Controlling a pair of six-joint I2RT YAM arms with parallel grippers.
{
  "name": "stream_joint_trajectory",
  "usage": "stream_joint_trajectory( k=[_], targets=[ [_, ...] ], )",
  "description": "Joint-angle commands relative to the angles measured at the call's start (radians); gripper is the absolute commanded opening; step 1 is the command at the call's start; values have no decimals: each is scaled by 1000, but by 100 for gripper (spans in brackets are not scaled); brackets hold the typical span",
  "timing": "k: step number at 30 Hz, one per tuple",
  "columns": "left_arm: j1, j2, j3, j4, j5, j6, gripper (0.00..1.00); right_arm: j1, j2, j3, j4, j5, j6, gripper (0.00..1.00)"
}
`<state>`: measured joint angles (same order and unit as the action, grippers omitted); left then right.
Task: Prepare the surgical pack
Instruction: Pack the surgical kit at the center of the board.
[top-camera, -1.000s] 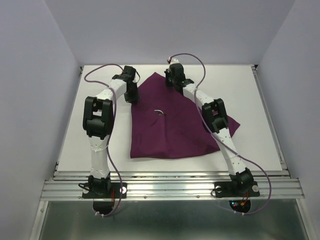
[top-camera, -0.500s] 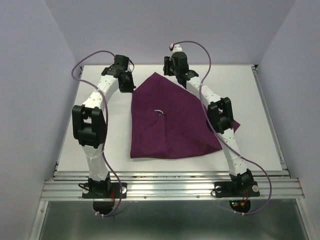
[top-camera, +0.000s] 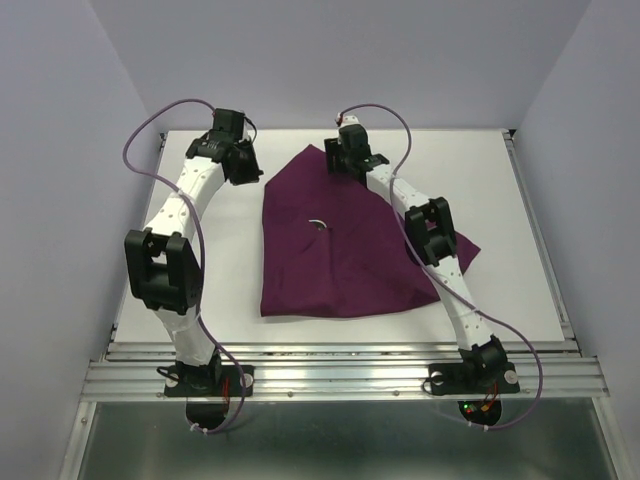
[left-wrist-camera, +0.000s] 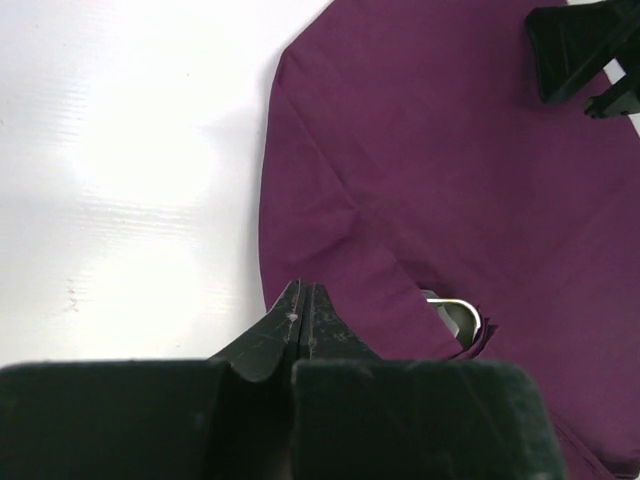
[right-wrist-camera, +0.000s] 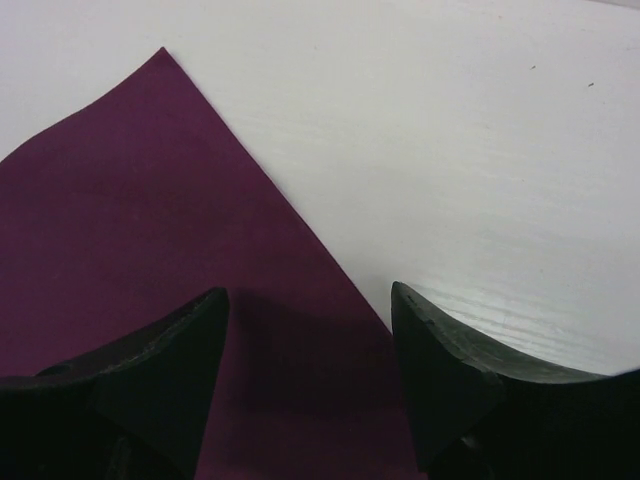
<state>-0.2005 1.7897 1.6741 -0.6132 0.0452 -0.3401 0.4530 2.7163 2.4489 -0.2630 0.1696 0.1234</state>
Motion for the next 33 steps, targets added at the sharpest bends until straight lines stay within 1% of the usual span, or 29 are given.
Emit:
stream_joint_trajectory(
  k=[1,3,11,13,14,16,17,20,21,22,23,25,26,29,30,32,33],
  targets=[
    [10,-16,-33,15,5,-8,2,1,-4,38,19,11,-22,71],
    [13,2,-54,26,-1,-11,0,1,6,38,8,4,-22,70],
    [33,45,-168,73,-1,-16,0,1,60,51,-30,-68,-19,70],
    [35,50,-185,89,5,-17,0,1,71,61,-48,-96,-21,68],
    [35,54,-195,92,7,-17,0,1,71,58,-53,-110,-22,65],
    [35,59,-201,99,8,-17,0,1,60,32,-53,-148,-24,60],
    [36,65,-205,99,12,-17,0,1,47,22,-51,-159,-24,55],
    [36,69,-206,101,18,-17,0,1,27,1,-56,-222,-27,48],
    [36,69,-206,104,16,-19,0,1,20,-4,-59,-244,-25,42],
    [36,71,-208,105,16,-19,0,1,16,-14,-62,-252,-25,38],
    [36,73,-208,104,18,-17,0,1,8,-19,-61,-262,-21,31],
    [36,73,-208,104,16,-16,0,1,3,-24,-62,-260,-16,24],
    [36,73,-209,104,19,-16,0,1,2,-21,-61,-260,-15,17],
    [36,71,-212,104,15,-14,0,1,-12,-16,-61,-249,-8,9],
    [38,68,-214,102,15,-14,0,1,-19,-14,-59,-245,-7,4],
    [39,59,-214,102,15,-11,0,1,-47,-14,-51,-242,-5,1],
    [39,56,-212,99,13,-11,0,1,-61,-21,-45,-242,-4,1]
  ],
)
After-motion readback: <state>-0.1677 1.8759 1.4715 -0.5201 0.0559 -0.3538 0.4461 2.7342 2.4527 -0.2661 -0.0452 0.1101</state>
